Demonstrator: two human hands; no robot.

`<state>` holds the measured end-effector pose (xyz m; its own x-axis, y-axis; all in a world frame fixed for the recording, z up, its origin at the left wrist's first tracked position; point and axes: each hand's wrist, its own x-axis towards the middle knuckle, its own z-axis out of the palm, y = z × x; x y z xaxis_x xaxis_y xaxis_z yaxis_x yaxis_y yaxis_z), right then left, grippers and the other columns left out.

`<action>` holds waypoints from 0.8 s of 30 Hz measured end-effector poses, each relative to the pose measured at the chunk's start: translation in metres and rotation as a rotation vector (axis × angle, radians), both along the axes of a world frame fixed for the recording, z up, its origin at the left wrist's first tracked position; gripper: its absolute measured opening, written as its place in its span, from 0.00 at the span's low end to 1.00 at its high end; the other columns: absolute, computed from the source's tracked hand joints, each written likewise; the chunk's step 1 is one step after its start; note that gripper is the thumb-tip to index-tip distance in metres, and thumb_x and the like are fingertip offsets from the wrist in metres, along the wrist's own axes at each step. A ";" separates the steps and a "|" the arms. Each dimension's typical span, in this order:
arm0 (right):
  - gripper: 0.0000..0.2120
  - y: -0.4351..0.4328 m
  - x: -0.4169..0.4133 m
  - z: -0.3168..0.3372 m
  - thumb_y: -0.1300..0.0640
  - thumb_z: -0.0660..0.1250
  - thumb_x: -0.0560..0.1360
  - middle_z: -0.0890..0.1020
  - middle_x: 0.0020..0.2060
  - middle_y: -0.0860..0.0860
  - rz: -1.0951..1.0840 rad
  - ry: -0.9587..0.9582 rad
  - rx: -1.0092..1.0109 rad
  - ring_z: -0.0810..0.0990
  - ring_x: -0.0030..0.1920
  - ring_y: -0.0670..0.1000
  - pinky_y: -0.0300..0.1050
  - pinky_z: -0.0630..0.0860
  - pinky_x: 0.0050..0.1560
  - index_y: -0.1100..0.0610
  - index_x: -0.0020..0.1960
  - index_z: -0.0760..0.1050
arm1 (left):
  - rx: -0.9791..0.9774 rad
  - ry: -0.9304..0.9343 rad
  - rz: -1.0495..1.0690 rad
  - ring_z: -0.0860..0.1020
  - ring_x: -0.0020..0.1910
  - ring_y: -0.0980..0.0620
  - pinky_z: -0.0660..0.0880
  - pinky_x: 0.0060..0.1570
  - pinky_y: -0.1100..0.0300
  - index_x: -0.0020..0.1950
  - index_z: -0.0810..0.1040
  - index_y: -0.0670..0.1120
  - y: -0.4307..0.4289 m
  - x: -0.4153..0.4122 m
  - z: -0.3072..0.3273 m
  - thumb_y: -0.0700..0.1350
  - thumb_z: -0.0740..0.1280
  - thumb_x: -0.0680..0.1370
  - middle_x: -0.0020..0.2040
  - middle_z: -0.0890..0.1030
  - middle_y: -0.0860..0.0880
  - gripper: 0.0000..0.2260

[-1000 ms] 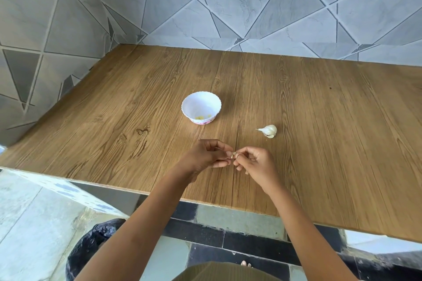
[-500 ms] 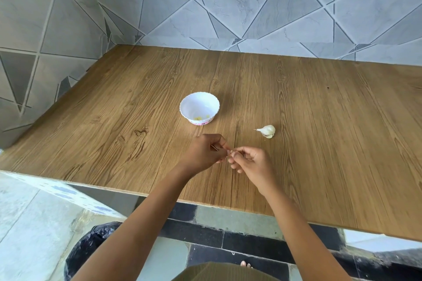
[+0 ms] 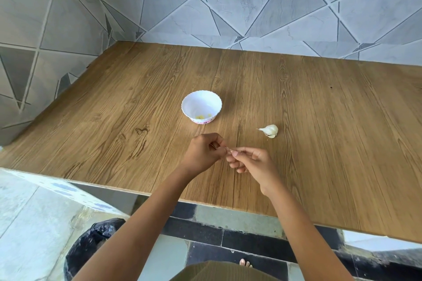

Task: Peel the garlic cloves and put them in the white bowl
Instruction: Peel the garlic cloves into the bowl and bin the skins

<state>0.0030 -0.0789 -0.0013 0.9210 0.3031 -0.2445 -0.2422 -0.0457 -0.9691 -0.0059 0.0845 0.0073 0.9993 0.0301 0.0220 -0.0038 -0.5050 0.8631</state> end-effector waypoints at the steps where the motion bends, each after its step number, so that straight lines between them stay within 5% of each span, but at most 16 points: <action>1: 0.04 0.000 0.000 0.000 0.62 0.68 0.76 0.85 0.39 0.52 -0.005 -0.005 0.004 0.82 0.36 0.46 0.35 0.76 0.34 0.58 0.48 0.81 | -0.066 0.042 0.029 0.78 0.31 0.54 0.78 0.38 0.58 0.42 0.79 0.40 0.002 -0.001 0.001 0.36 0.68 0.74 0.33 0.80 0.45 0.02; 7: 0.05 0.020 0.009 -0.003 0.61 0.70 0.74 0.84 0.33 0.49 -0.026 -0.154 -0.072 0.79 0.32 0.43 0.34 0.72 0.31 0.54 0.41 0.81 | -0.248 0.129 0.192 0.78 0.31 0.53 0.77 0.35 0.63 0.41 0.78 0.39 0.025 -0.007 0.008 0.35 0.67 0.75 0.33 0.79 0.46 0.04; 13: 0.02 0.089 0.037 -0.026 0.57 0.72 0.72 0.82 0.35 0.45 0.025 -0.550 -0.450 0.75 0.33 0.41 0.36 0.71 0.36 0.56 0.42 0.82 | -0.268 0.143 0.371 0.78 0.32 0.51 0.75 0.32 0.65 0.41 0.78 0.39 0.067 -0.021 0.007 0.35 0.68 0.75 0.34 0.78 0.43 0.03; 18: 0.03 0.125 0.046 -0.043 0.69 0.70 0.69 0.82 0.35 0.56 0.042 -0.610 -0.392 0.75 0.35 0.48 0.28 0.68 0.38 0.64 0.38 0.78 | -0.259 0.158 0.417 0.77 0.31 0.54 0.75 0.32 0.66 0.45 0.78 0.34 0.087 -0.033 0.005 0.36 0.68 0.75 0.35 0.78 0.42 0.04; 24: 0.05 0.115 0.047 -0.045 0.68 0.68 0.72 0.82 0.39 0.52 0.025 -0.612 -0.394 0.79 0.39 0.51 0.39 0.75 0.43 0.62 0.44 0.80 | -0.292 0.163 0.406 0.77 0.30 0.56 0.76 0.33 0.66 0.45 0.78 0.35 0.090 -0.030 0.004 0.36 0.68 0.75 0.35 0.78 0.45 0.04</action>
